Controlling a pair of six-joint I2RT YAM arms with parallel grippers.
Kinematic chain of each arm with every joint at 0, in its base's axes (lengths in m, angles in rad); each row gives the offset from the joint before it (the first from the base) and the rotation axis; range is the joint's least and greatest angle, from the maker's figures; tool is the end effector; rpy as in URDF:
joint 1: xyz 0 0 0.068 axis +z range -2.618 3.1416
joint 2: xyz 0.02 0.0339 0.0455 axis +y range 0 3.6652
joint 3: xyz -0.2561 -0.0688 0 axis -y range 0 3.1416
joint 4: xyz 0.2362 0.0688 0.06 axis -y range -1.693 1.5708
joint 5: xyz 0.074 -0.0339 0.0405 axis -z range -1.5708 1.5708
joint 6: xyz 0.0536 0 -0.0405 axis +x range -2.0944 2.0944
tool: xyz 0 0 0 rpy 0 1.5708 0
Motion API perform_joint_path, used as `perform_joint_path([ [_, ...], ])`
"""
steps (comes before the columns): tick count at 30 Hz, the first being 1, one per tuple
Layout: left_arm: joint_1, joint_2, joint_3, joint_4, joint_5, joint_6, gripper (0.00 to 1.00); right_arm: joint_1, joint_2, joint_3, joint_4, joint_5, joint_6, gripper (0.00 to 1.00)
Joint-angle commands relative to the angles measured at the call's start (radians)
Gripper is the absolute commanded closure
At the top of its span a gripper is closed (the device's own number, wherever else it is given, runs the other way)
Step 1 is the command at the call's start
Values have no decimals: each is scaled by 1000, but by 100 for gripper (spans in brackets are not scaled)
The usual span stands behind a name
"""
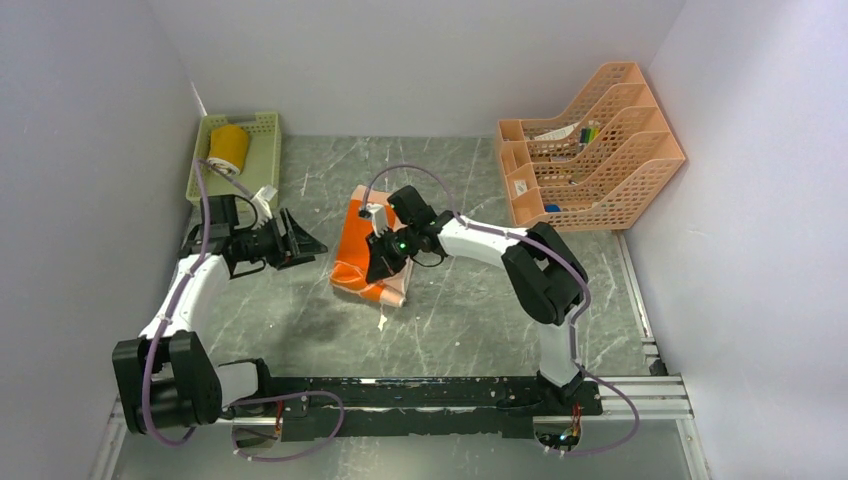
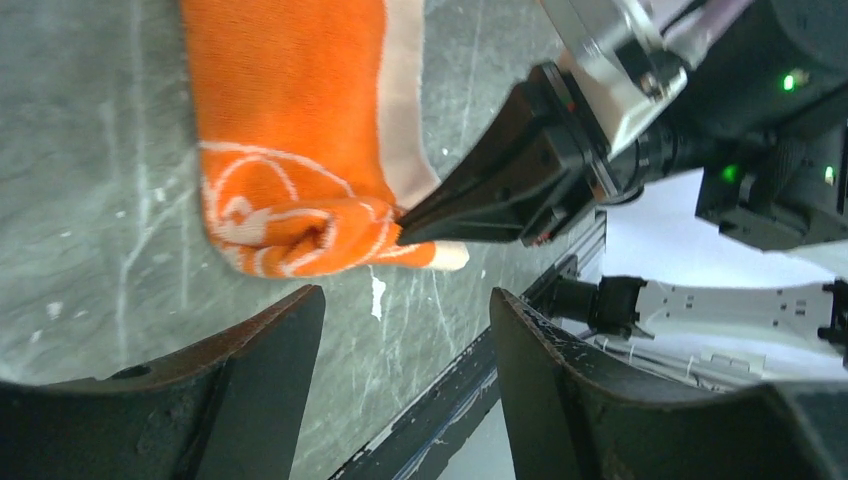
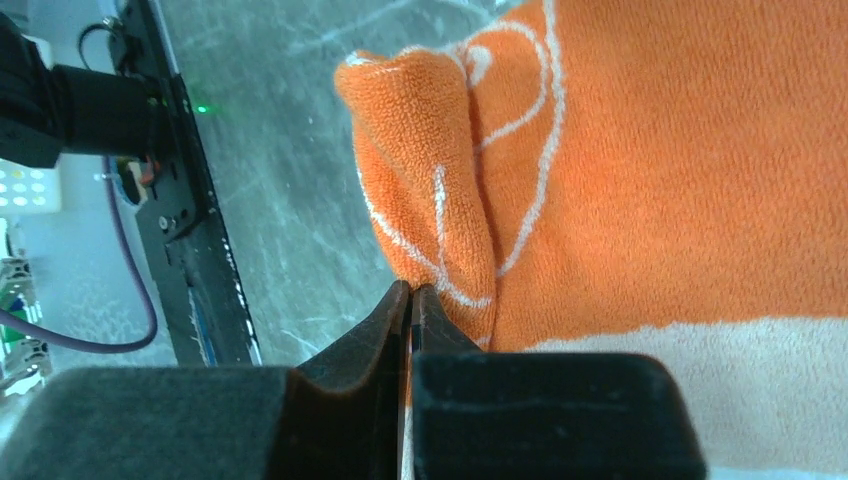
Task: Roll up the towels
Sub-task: Roll the towel at the center of the board.
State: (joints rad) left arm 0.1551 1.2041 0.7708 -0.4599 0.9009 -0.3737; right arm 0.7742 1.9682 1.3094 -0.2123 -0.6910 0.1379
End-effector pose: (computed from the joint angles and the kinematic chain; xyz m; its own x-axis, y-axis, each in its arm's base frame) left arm 0.2387 -0.0052 0.2243 -0.8588 -0.3637 -0.3607 0.0817 0.5979 -0.7974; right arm 0.2742 0.3159 0.1643 -0.6562 -0.4935 -0.5708 -0.7491 0.3350 0.5715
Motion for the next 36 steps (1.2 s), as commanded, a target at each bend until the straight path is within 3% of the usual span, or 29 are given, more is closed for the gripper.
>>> perform_joint_path([
  [1, -84, -21, -17, 73, 36, -14, 28, -8, 45, 77, -31, -65, 10, 100],
  [6, -158, -7, -66, 169, 18, -91, 31, -20, 130, 139, -66, -41, -5, 100],
  [13, -176, 63, -183, 358, 34, -221, 38, -53, 202, 202, -102, -18, -45, 100],
  [21, -238, 211, -192, 543, 6, -266, 39, -82, 257, 242, -128, -26, -66, 100],
  [32, -241, 396, -149, 563, -159, -283, 45, -84, 270, 241, -152, -4, -88, 100],
  [33, -241, 403, -150, 565, -166, -286, 45, -85, 259, 237, -154, 13, -95, 97],
  [36, -241, 417, -148, 563, -170, -282, 47, -85, 159, 176, -97, 113, -103, 68],
])
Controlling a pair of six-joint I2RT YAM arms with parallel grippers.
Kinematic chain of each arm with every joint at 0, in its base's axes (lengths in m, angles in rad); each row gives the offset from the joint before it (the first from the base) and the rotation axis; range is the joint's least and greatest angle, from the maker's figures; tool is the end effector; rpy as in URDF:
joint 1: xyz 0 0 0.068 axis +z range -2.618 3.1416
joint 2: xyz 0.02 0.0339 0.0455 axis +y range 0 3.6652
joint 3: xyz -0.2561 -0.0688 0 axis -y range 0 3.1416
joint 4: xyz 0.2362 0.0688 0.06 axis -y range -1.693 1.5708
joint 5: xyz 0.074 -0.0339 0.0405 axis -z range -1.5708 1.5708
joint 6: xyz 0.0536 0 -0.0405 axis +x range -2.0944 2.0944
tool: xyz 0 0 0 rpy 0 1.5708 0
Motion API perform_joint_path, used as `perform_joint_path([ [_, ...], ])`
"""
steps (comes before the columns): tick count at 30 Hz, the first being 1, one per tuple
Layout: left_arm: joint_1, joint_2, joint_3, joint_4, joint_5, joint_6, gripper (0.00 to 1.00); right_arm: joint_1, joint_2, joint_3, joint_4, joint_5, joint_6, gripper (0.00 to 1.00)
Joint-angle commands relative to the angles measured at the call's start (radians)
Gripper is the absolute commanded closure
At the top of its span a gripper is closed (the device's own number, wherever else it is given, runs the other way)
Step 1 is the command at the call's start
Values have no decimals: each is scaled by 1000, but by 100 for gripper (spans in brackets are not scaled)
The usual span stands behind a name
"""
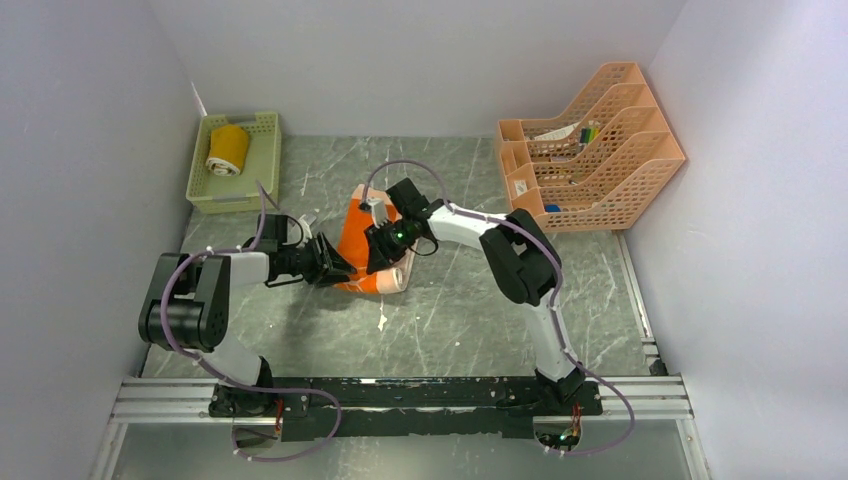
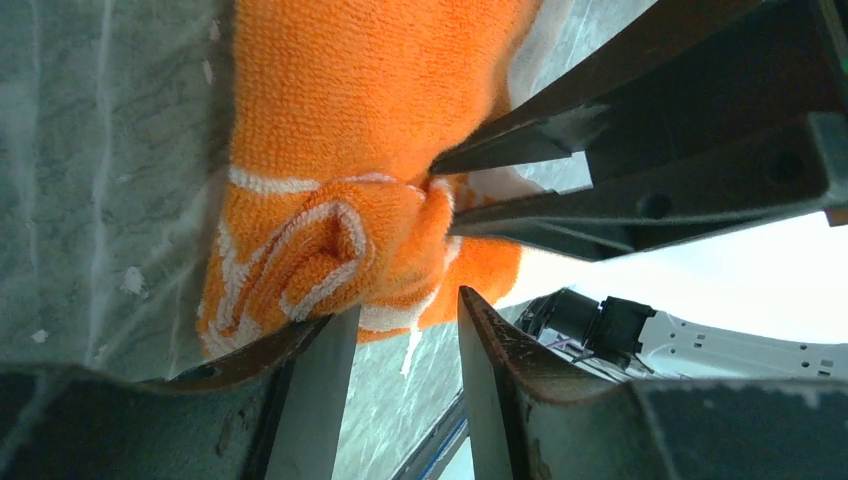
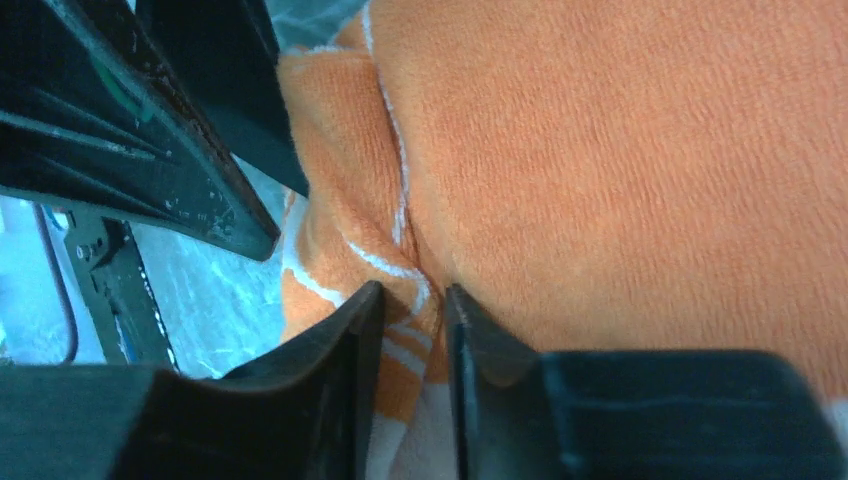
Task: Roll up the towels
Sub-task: Roll the towel at the center of the board.
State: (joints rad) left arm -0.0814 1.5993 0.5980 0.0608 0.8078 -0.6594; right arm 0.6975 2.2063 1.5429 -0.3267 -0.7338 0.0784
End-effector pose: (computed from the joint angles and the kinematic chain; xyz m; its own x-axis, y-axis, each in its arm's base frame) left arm 0.2666 -0.0606 0.1132 -0.9309 -0.3489 -0.1081 -0.1133 0.5573 -0.8226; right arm 0.3276 0.3214 0.1263 -0.6983 -0.5093 -0.5031 -0.7061 0.3742 0.6012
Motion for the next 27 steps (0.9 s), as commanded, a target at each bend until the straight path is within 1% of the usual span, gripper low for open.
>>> perform_joint_path([
  [1, -4, 23, 26, 33, -79, 9, 47, -9, -127, -85, 50, 228, -44, 62],
  [2, -6, 24, 27, 26, -80, 13, 47, -9, -172, -111, 88, 282, -48, 58],
  [5, -6, 29, 37, -1, -81, 32, 47, 4, -349, -216, 222, 403, -72, 52],
  [8, -6, 36, 44, -22, -78, 45, 48, 65, -490, -320, 335, 482, -170, 47],
  [10, -7, 41, 45, -28, -78, 46, 48, 122, -541, -353, 359, 501, -255, 45],
  [14, -8, 51, 49, -35, -77, 47, 50, 206, -532, -397, 360, 498, -360, 43],
  [15, -8, 52, 49, -38, -77, 47, 50, 217, -520, -408, 363, 499, -370, 40],
  [16, -8, 52, 52, -44, -78, 48, 50, 230, -510, -415, 363, 501, -378, 30],
  [18, -8, 48, 57, -61, -82, 54, 50, 247, -489, -423, 363, 522, -387, 23],
  [23, -8, 27, 52, -85, -93, 50, 50, 261, -479, -493, 426, 551, -397, 21],
  [27, -8, 24, 44, -82, -86, 36, 49, 273, -447, -503, 419, 565, -414, 21],
])
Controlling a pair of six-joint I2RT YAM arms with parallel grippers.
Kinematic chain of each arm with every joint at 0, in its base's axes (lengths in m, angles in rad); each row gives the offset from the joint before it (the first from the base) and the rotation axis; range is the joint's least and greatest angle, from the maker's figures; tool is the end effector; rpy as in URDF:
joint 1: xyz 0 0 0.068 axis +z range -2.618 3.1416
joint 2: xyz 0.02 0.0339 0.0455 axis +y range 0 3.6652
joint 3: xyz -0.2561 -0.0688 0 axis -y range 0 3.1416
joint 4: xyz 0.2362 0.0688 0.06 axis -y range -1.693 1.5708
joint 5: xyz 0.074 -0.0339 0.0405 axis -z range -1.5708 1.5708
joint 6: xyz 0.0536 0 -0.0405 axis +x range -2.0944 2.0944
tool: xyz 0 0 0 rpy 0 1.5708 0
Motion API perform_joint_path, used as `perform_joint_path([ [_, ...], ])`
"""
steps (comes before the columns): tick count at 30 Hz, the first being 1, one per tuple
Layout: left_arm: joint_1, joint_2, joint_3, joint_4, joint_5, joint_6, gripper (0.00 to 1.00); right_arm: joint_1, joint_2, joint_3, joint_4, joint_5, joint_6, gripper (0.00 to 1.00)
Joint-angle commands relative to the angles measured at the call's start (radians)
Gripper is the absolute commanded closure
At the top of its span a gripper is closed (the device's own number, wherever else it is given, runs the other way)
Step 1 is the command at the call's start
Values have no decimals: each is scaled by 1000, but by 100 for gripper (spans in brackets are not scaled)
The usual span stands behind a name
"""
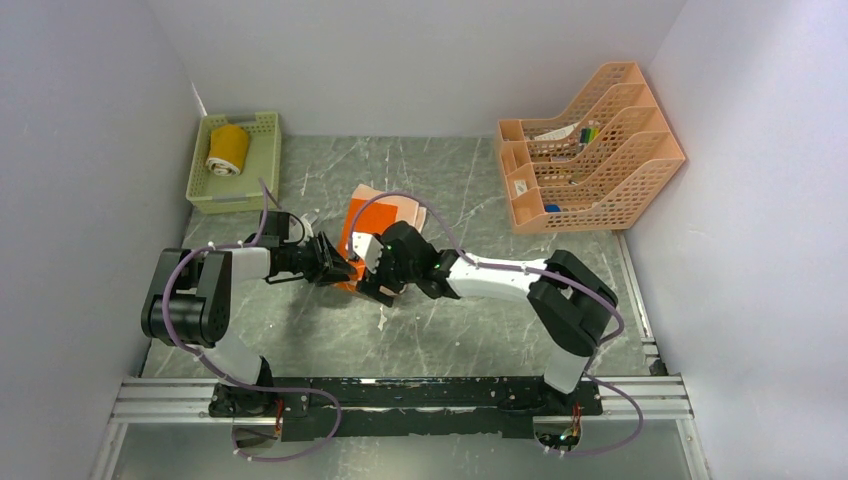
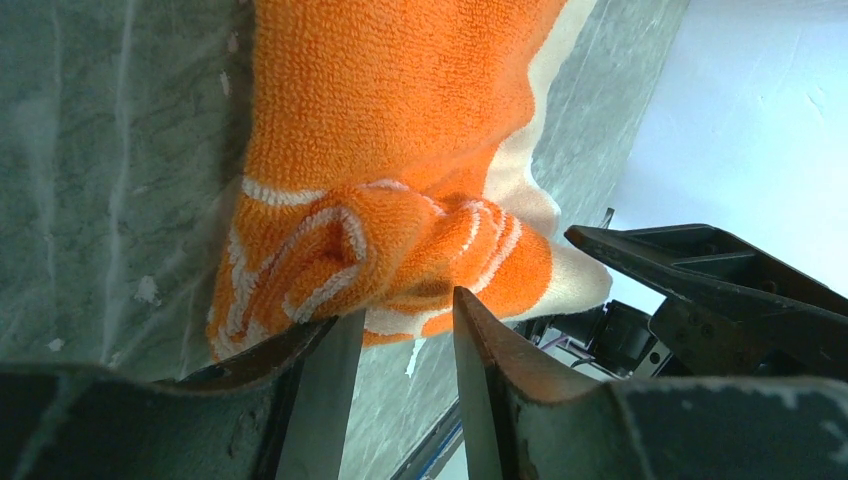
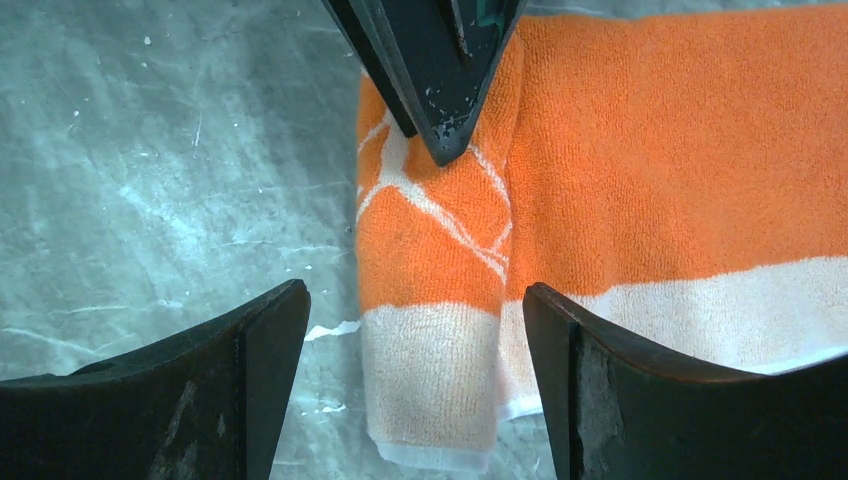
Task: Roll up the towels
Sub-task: Roll the towel at the center of the board.
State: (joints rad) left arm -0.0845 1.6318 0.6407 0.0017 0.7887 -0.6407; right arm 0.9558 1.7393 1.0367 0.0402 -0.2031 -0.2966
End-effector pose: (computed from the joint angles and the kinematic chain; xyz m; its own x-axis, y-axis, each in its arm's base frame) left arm 0.2724 -0.0612 0.1110 -0.9352 -0.3436 -0.0859 -0.1388 0.5788 -0.8036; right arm 0.2114 0.3180 0.1813 -0.0787 -0.6076 -0.7903 -0.9565 0.2694 -0.1118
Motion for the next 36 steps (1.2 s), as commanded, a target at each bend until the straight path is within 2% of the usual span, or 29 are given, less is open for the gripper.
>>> perform_joint_path([
  [1, -4, -8, -1, -23, -66, 17, 49, 18, 35, 7, 50, 46, -43, 21],
  [13, -3, -5, -1, -40, -56, 20, 50, 35, 138, 69, 23, 87, -90, 27],
  [20, 32, -29, 17, -98, -37, 42, 50, 37, 166, 72, -5, 212, -68, 47],
  [25, 109, -84, 67, -181, 26, 95, 46, 37, 208, 109, -98, 190, -4, 66],
  [28, 172, -147, 120, -254, 27, 142, 43, 34, 201, 110, -119, 104, 62, 75],
  [32, 195, -238, 158, -302, 12, 168, 41, -18, 178, 119, -130, -164, 203, 81],
  [36, 196, -306, 116, -246, 57, 149, 40, -66, 192, 166, -170, -432, 332, 86],
])
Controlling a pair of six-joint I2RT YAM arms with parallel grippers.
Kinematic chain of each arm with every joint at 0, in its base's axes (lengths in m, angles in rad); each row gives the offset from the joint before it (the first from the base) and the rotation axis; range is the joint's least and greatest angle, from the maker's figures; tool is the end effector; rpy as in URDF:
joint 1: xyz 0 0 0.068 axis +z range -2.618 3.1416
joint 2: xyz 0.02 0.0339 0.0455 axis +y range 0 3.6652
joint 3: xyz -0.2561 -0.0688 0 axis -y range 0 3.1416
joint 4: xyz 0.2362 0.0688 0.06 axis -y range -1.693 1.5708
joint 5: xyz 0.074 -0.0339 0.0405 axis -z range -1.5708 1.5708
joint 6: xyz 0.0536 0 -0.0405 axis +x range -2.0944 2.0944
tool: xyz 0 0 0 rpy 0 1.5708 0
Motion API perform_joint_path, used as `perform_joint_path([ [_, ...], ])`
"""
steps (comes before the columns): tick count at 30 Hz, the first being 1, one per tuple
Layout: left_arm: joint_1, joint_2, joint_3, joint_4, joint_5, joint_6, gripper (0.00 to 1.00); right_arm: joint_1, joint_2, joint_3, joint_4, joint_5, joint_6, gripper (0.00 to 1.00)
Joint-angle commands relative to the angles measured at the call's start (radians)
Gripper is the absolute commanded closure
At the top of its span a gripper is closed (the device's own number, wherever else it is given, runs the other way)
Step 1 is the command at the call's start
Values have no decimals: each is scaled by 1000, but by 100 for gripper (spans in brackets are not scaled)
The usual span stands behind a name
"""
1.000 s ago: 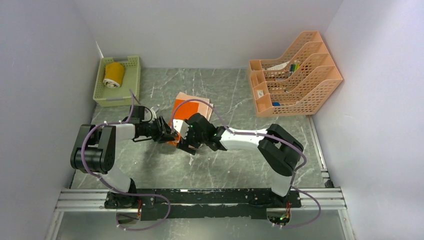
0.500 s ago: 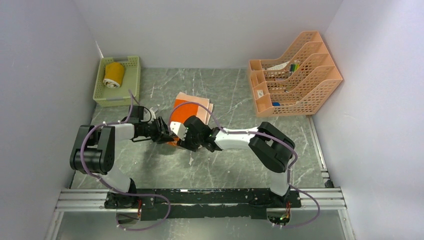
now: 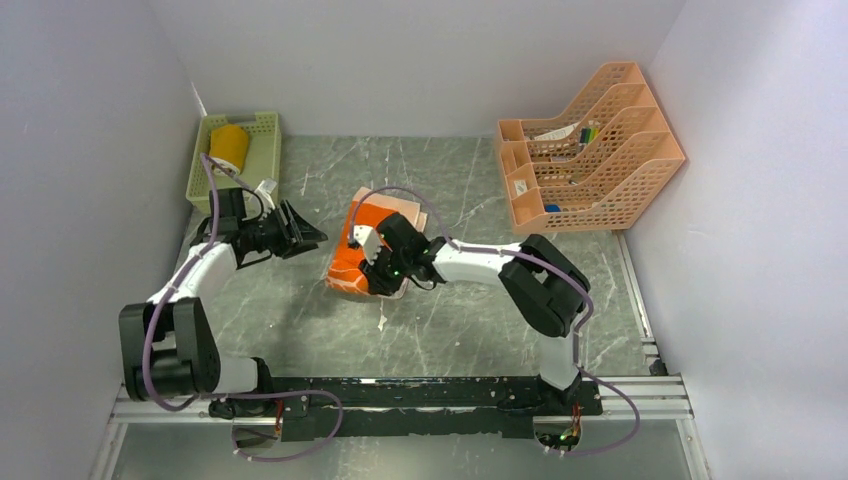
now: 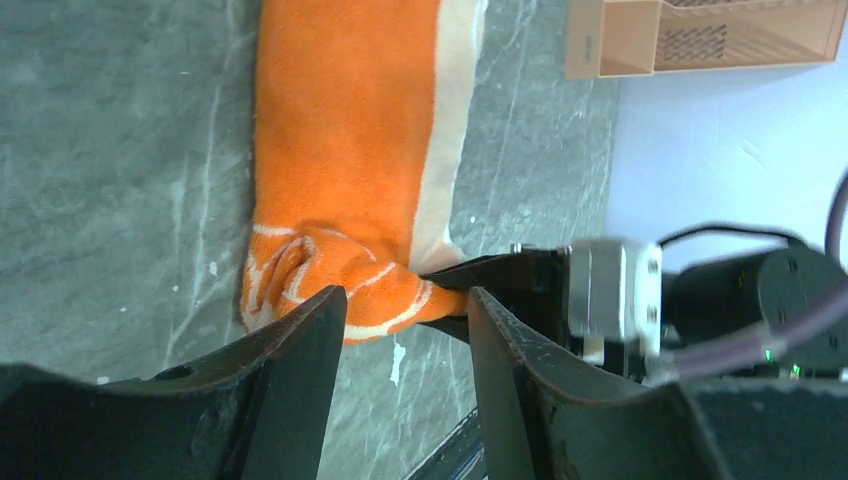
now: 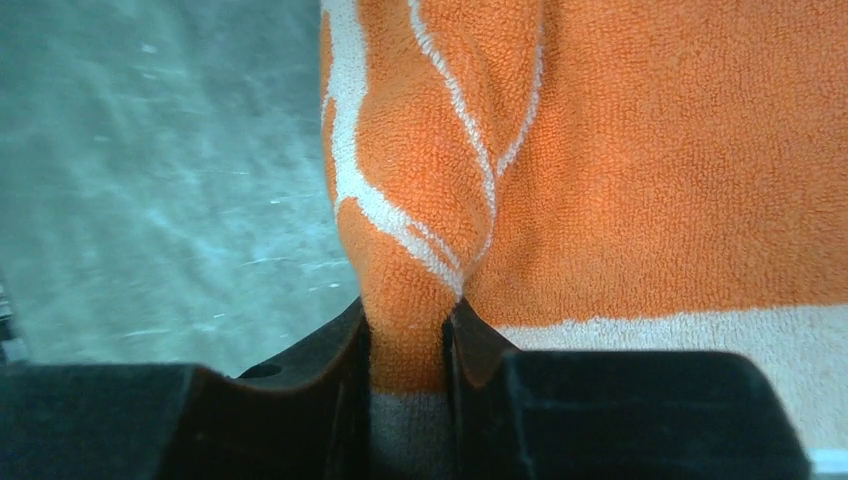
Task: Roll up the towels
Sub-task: Roll the towel at the center of the board.
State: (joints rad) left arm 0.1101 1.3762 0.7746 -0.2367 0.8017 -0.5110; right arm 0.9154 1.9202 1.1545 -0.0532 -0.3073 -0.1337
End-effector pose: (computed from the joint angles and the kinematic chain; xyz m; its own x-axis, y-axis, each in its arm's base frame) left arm 0.2762 -0.0082 0.1978 -0.8408 -0.4351 -0.3220 -0.0115 0.6091 -0.7930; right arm 0.2340 0.3309 0.1423 -0.3237 -0.6295 -0.7064 -0.9331 0.3362 0.1279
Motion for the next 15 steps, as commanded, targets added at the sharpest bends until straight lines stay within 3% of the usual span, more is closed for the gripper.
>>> perform_joint_path([
  [1, 1, -65, -30, 0, 52, 21, 40, -34, 23, 64, -95, -377, 189, 86],
  [4, 1, -105, -56, -12, 60, 45, 40, -65, 66, 97, -142, -531, 238, 85],
  [8, -2, -159, -90, -10, 107, 54, 39, -145, 135, 82, -22, -759, 396, 82],
  [15, -11, -235, -132, -23, 172, 58, 38, -222, 261, 113, 136, -876, 575, 78],
])
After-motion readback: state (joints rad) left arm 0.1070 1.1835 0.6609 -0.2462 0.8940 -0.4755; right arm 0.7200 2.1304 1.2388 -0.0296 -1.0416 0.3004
